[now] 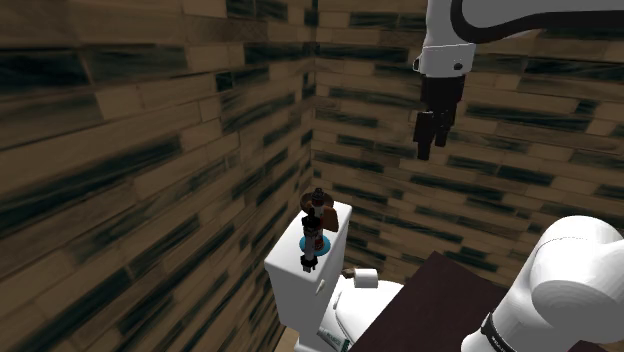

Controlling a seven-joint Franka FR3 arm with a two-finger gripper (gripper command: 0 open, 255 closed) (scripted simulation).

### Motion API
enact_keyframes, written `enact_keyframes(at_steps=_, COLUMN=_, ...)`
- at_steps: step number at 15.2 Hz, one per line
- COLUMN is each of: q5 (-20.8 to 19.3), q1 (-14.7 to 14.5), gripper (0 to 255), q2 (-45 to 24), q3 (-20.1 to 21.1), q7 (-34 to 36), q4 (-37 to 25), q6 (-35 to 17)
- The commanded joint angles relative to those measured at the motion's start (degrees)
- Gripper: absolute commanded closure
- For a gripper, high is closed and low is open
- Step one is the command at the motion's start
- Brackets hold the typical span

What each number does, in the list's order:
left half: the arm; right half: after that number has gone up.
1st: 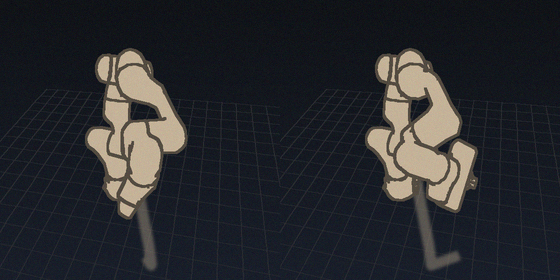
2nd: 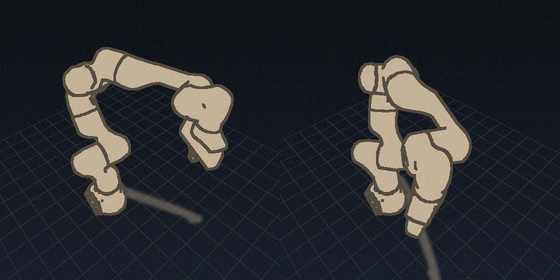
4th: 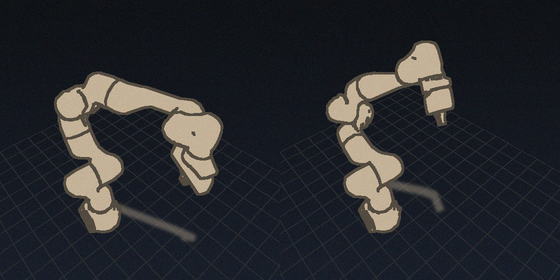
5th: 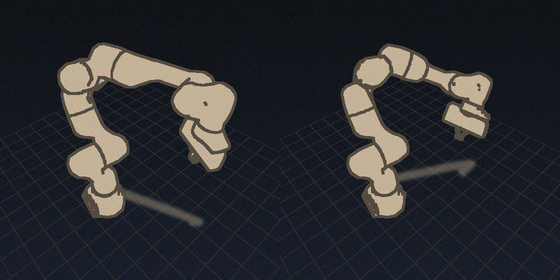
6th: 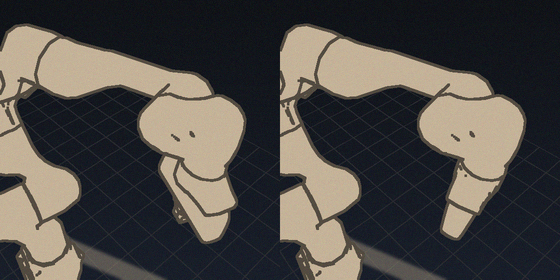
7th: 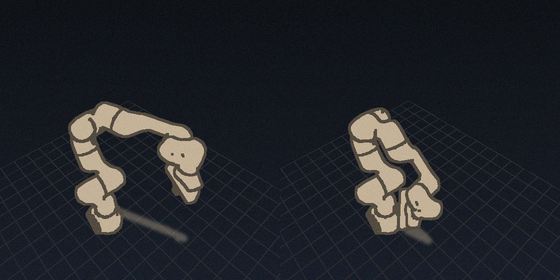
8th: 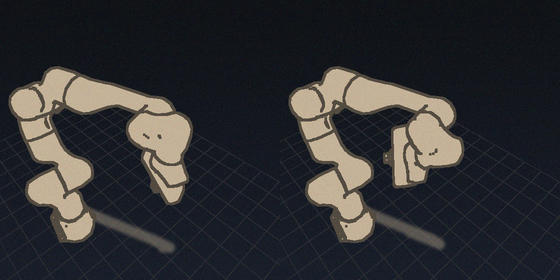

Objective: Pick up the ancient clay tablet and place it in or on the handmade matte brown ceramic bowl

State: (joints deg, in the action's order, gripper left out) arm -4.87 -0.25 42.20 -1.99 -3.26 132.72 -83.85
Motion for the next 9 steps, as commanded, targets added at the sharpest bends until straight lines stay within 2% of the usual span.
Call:
enact_keyframes(at_steps=1, q5=0.0, q1=0.0, gripper=0, q2=0.0, q3=0.0, q7=0.0, q4=0.0, q6=0.0)
enact_keyframes(at_steps=9, q5=-4.39, q1=-0.39, gripper=0, q2=-7.4, q3=-0.03, q7=-1.45, q4=8.49, q6=-18.66)
